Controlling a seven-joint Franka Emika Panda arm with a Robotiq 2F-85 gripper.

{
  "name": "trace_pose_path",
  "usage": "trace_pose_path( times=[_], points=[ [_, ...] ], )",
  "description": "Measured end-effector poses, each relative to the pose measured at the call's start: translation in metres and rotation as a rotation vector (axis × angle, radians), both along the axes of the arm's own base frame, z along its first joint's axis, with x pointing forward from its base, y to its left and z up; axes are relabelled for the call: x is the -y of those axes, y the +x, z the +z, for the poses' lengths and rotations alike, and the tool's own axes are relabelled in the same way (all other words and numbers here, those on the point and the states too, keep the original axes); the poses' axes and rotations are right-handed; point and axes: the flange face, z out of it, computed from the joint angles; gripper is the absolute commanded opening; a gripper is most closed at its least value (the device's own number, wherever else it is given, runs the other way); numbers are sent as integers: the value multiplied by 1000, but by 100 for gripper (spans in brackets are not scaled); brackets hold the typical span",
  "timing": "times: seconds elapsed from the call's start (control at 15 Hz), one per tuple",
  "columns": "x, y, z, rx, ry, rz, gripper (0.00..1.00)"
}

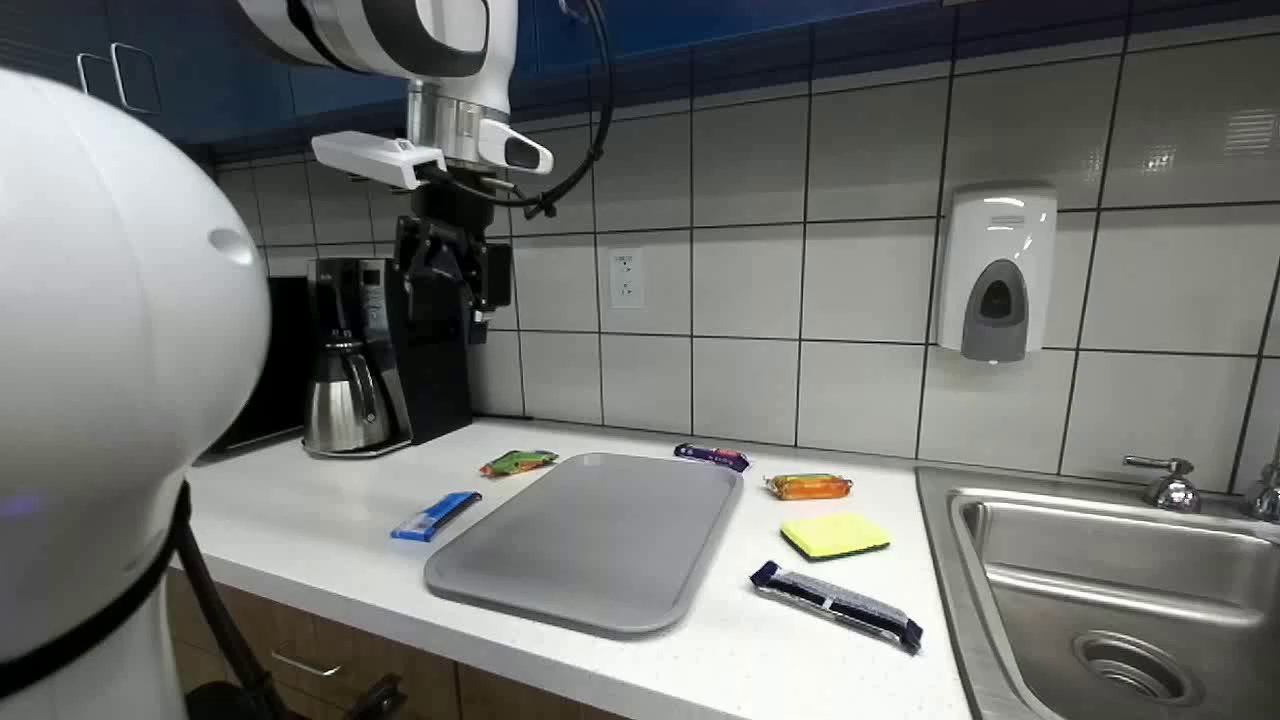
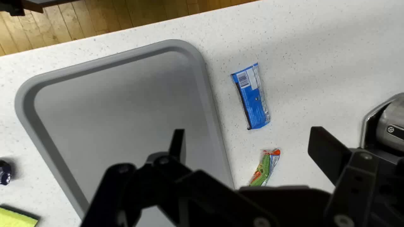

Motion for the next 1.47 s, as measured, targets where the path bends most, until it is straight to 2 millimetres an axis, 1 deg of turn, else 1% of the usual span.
trace_pose_path(
  times=[1.07, 1.27, 1.47],
  points=[
    [0, 0, -1, -3, 0, 0, 100],
    [-1, 1, -5, -12, -2, 3, 100],
    [-6, 2, -13, -30, -7, 18, 100]
  ],
)
